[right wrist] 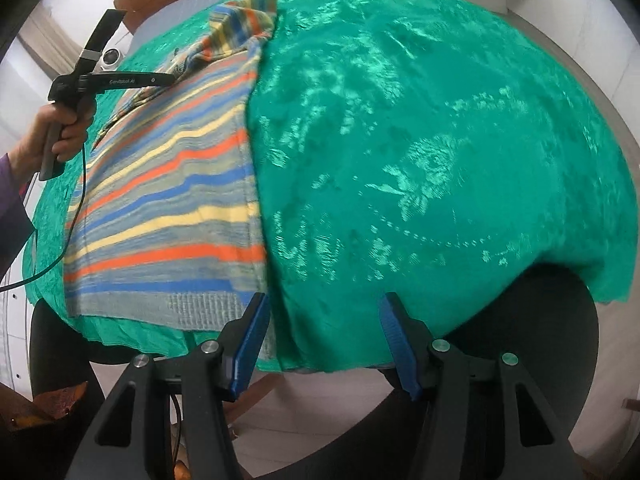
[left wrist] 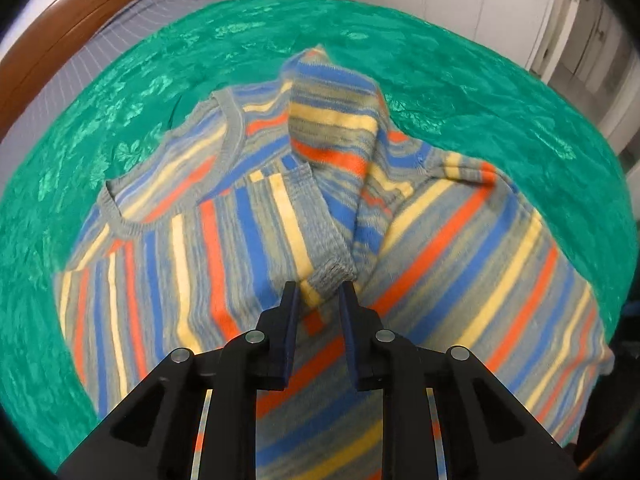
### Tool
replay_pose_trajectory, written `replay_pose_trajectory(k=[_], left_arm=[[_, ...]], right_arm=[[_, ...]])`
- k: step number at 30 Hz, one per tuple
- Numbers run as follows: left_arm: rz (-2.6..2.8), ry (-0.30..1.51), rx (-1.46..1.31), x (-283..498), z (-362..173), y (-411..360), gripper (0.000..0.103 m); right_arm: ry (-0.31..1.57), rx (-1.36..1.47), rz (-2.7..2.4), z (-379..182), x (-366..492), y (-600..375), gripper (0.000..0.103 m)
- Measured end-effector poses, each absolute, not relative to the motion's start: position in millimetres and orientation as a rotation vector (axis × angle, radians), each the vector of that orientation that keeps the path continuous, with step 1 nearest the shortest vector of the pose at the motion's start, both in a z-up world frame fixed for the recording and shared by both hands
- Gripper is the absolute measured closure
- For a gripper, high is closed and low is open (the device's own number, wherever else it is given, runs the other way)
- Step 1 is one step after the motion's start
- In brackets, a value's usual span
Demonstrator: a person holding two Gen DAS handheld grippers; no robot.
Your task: Fold small clothes
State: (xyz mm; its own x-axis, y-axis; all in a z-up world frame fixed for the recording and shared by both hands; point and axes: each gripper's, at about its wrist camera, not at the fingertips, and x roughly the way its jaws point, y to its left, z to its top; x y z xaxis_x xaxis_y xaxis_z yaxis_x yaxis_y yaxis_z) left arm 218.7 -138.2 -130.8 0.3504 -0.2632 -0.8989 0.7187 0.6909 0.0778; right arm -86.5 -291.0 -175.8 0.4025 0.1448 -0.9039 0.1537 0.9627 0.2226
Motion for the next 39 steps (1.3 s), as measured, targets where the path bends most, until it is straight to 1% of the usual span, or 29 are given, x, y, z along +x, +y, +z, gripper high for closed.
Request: replay_pose_trajectory(k=[3,6,8,9,10,11,12,15,18,21,24,26,28,31,36,39], left_arm=[[-0.651,0.989,0.533,220,-130,-138,0.080],[-0.668,0.967,0.568,216,-132,-140,0.061],[-0.674,0.959,0.615,215,-137,-145,0.061],[-0.681,0.969,0.629,216,-141,-147,0.065],[-0.690,0.986,0.627,218,-145,-149,0.080],[-0.694,1.002,0.611,221,-146,-149,0.089],[-0.687,1.009,0.590,225,-145,-148,0.093],[-0.709,1.019,0.397,236,-127,-122,0.095],[-0.691,1.016,0.147,251,-104,-67,0.097],[-0.581,1.000,-0.137,268,-90,25,0.097],[-0.399,0.968,-0.238,273,-88,100,0.098],[-0.241,0.939,-0.362,271,-89,162,0.098],[-0.058,0.898,-0.478,261,-93,224,0.099],[0.140,0.856,-0.564,238,-102,286,0.099],[0.291,0.875,-0.628,214,-133,322,0.099],[0.322,0.895,-0.638,207,-149,320,0.099]], right_arm=[[1.163,0.294,-0.002,-176,-88,-292,0.046],[1.174,0.297,0.003,-179,-88,-291,0.046],[1.180,0.302,0.002,-181,-87,-291,0.046],[1.181,0.306,0.001,-181,-87,-292,0.046],[1.181,0.309,0.000,-181,-87,-292,0.046],[1.181,0.311,-0.001,-181,-87,-292,0.046],[1.179,0.314,-0.003,-181,-87,-292,0.046],[1.173,0.321,-0.006,-179,-89,-294,0.046],[1.171,0.332,-0.006,-178,-92,-298,0.046],[1.166,0.314,-0.010,-174,-92,-301,0.046],[1.161,0.279,-0.015,-165,-89,-302,0.046],[1.154,0.235,-0.005,-156,-83,-298,0.046],[1.137,0.160,0.022,-139,-69,-289,0.046],[1.123,0.060,0.099,-112,-36,-268,0.046],[1.091,-0.150,0.306,-66,63,-189,0.046],[1.079,-0.209,0.405,-64,125,-135,0.043]])
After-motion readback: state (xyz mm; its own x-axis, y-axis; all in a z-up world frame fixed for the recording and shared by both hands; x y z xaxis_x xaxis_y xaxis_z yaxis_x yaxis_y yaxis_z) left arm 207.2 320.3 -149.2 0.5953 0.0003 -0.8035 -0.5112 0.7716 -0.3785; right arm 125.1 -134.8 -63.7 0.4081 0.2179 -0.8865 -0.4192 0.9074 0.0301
